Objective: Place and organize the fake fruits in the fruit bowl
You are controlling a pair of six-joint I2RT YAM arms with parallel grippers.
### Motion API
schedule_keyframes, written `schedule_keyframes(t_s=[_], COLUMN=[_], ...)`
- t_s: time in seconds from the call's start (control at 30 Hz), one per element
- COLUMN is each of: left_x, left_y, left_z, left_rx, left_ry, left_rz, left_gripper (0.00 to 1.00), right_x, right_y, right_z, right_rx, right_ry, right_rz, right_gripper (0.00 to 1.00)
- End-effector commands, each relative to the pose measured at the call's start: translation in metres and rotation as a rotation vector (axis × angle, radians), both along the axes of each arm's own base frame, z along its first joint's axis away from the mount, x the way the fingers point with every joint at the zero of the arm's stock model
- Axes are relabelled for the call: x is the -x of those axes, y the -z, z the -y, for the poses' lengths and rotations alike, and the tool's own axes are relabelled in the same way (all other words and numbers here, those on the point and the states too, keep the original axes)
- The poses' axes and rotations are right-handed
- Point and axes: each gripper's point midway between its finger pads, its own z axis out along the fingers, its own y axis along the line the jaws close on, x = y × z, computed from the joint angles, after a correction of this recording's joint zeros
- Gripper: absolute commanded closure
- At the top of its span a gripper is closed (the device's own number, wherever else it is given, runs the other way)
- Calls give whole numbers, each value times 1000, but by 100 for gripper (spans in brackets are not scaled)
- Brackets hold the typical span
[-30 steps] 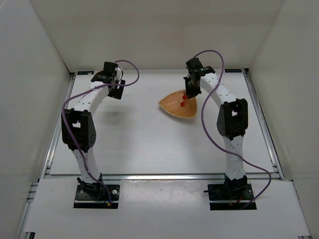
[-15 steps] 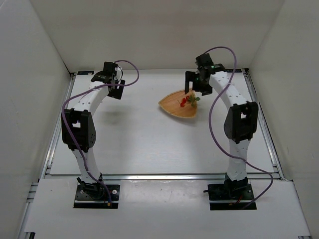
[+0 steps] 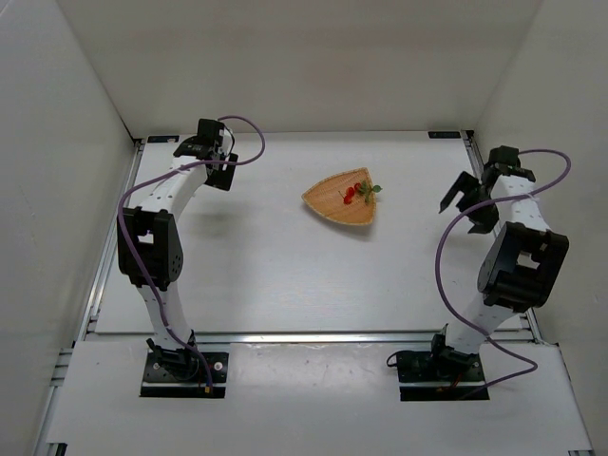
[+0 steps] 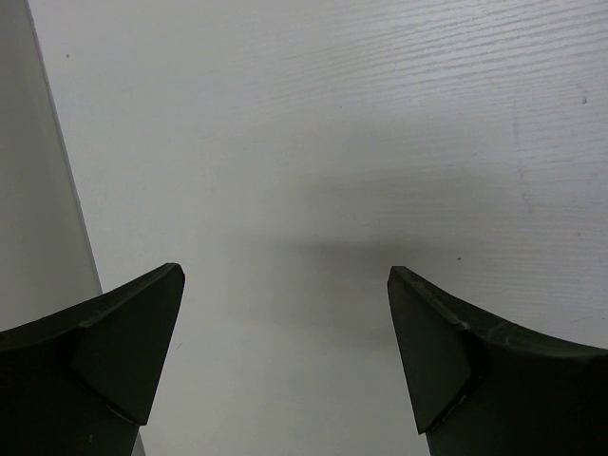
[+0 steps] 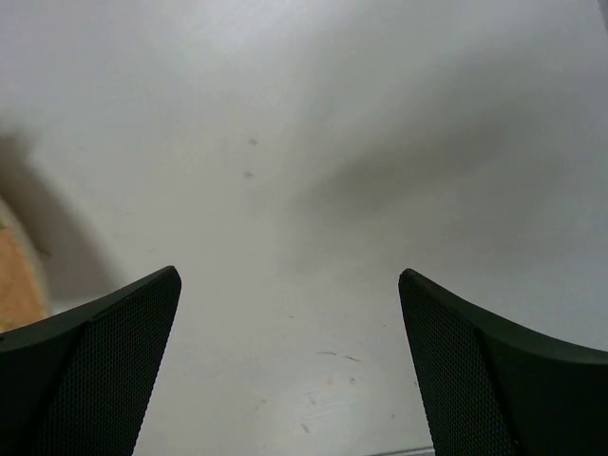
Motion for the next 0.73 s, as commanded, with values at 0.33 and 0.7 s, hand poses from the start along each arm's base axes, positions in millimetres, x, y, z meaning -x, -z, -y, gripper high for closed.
schedule_keyframes(t_s=[0.33,0.7], left_x=[8,10], left_y=[-27,-23], left_z=[-5,-5], left_rx=[-23,-25], left_ry=[-7,-7], left_rz=[54,45], left_gripper=[1,1], right_x=[-7,-2], right_y=[-20,-12], right_z=[3,-2], right_rx=[-30,-54], right_ry=[27,18], right_rz=[64,49], right_gripper=[0,0])
